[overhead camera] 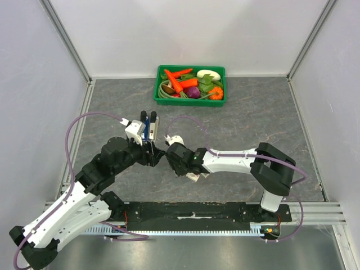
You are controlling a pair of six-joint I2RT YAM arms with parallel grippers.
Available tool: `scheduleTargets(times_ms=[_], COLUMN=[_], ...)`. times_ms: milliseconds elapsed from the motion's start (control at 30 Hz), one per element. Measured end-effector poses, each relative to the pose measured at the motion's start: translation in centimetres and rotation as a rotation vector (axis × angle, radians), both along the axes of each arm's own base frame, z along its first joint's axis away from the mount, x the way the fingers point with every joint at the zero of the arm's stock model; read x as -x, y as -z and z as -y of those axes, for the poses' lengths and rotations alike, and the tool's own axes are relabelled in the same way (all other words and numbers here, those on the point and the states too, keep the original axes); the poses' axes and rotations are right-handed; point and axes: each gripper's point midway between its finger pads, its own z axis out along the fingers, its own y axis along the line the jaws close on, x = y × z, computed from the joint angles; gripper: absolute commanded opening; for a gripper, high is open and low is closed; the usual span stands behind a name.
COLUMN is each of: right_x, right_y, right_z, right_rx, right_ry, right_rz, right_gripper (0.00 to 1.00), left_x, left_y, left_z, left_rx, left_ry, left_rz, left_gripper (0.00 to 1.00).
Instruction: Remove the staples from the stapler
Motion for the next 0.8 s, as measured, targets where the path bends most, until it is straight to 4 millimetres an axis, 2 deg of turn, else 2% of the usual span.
scheduleTargets(times_ms=[133,467,600,800], right_x=[-0.3,-1.3,-1.5,-1.7], right_y=[0.3,1.3,1.4,1.4], right_z=[-1.0,-2.8,-3.5,-3.6], right_rx=[-0.014,-0.021,-0.025,-0.018], right_ry=[0.015,0.054,0.059,0.069], right_rz=[-0.005,-0.006,0.003,0.016], right_gripper=[0.58,0.58,0.55,0.48], left_x=[-0.1,0.1,0.1,0.0], left_y=[0.3,0.2,-0.7,-1.1], left_z=[-1.2,-3.1,-3.0,-2.8], left_rx=[-0.027,-0.055,-0.026,-0.015], left_ry=[-0.048,-0.107,-0.102,-0.101], left_rz=[0.004,0.031,0.064,0.075], left_gripper=[0.82,0.8,0.8,0.8])
